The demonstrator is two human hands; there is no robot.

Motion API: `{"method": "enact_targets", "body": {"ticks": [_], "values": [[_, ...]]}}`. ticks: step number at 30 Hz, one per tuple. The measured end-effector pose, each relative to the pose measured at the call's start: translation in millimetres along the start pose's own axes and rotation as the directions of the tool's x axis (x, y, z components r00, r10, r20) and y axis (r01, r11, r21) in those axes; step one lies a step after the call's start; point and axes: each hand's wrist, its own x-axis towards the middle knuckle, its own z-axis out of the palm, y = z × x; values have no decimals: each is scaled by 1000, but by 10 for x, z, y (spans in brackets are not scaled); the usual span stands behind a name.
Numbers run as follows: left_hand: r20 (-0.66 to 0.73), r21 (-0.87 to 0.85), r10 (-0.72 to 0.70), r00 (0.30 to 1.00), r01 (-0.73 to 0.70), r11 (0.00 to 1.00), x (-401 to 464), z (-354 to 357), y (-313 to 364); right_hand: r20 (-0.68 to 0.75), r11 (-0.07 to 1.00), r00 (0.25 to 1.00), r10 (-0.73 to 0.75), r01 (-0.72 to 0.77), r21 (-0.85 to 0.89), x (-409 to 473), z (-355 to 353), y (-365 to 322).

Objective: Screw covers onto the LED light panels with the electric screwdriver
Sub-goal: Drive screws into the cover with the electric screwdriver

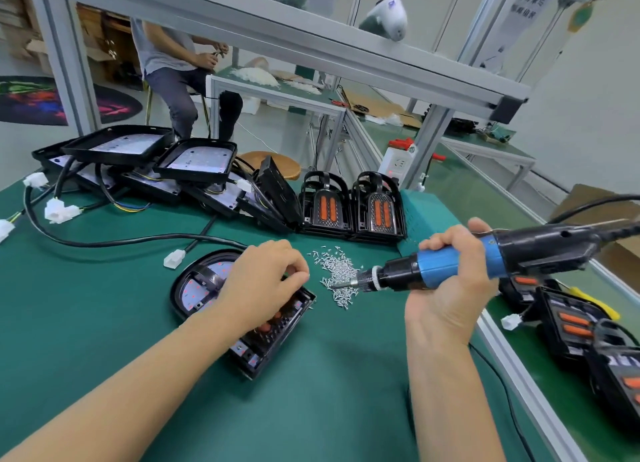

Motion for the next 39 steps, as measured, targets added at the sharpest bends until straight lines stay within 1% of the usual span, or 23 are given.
{"method": "enact_targets", "body": {"ticks": [3,5,8,10,15,19,23,26,28,30,32,34,36,38,39], "values": [[143,105,-44,989,29,994,275,99,116,-34,1000,999,0,1,11,38,-101,-50],[243,201,-85,966,35,979,452,196,172,-47,1000,999,5,-4,11,58,-169,-65],[409,297,-195,892,73,952,666,342,193,-47,1000,999,11,-11,14,86,-252,-68],[486,359,-248,838,67,931,759,427,185,-60,1000,998,3,-2,14,120,-288,-63],[558,456,-296,775,12,890,822,547,169,-68,999,998,-1,-2,-42,205,-343,-3],[566,516,-312,763,-33,856,839,574,191,-65,992,998,-4,-4,-124,199,-371,77],[584,563,-290,758,-121,818,860,595,232,-51,990,999,13,-20,-140,170,-366,142],[608,555,-285,741,-140,820,860,576,234,-52,989,999,13,-21,-149,159,-349,148],[632,512,-269,727,-131,849,854,544,205,-65,991,998,19,-27,-130,163,-334,131],[643,419,-218,734,-99,903,845,478,187,-80,995,996,30,-37,-88,177,-316,96],[623,280,-137,770,-56,958,806,364,183,-75,999,996,44,-46,-28,182,-293,33],[562,107,-77,824,21,994,709,216,162,-56,996,996,69,-66,56,174,-255,-50],[479,-93,-42,877,99,991,545,74,139,-36,988,995,90,-84,133,154,-192,-134],[384,-258,-21,923,129,958,343,-24,121,-20,979,995,100,-95,181,124,-107,-201],[340,-324,-32,940,149,934,238,-51,111,-12,976,995,103,-99,195,103,-60,-225]]}}
